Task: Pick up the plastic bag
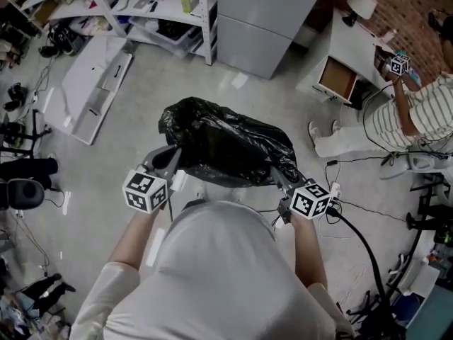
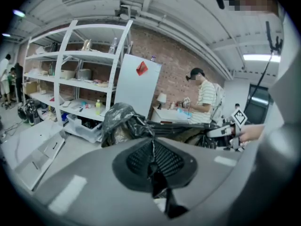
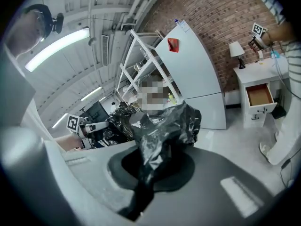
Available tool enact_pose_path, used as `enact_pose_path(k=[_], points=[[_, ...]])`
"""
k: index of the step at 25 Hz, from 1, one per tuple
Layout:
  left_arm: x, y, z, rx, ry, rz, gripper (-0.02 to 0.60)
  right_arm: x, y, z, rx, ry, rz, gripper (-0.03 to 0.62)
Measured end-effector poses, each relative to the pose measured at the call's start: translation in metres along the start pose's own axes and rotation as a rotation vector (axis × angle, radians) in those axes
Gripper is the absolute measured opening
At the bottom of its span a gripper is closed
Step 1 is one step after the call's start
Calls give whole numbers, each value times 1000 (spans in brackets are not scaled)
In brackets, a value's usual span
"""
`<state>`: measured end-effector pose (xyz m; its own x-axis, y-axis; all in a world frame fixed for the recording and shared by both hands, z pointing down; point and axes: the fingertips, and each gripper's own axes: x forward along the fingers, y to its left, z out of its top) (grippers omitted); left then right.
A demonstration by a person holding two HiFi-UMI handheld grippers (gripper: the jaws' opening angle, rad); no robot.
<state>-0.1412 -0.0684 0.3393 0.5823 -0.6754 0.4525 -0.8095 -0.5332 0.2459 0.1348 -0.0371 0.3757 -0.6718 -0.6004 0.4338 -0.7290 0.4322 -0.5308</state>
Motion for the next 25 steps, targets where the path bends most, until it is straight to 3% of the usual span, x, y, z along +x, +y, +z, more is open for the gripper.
enact_pose_path(k=[13,25], points=[[-12,-15,18,73,-55,-21,7,-7,10,11,-13,-71,-6,2],[-6,-18,13,72,-36,-33,7,-5,14,14,-15,-81,-14,0]])
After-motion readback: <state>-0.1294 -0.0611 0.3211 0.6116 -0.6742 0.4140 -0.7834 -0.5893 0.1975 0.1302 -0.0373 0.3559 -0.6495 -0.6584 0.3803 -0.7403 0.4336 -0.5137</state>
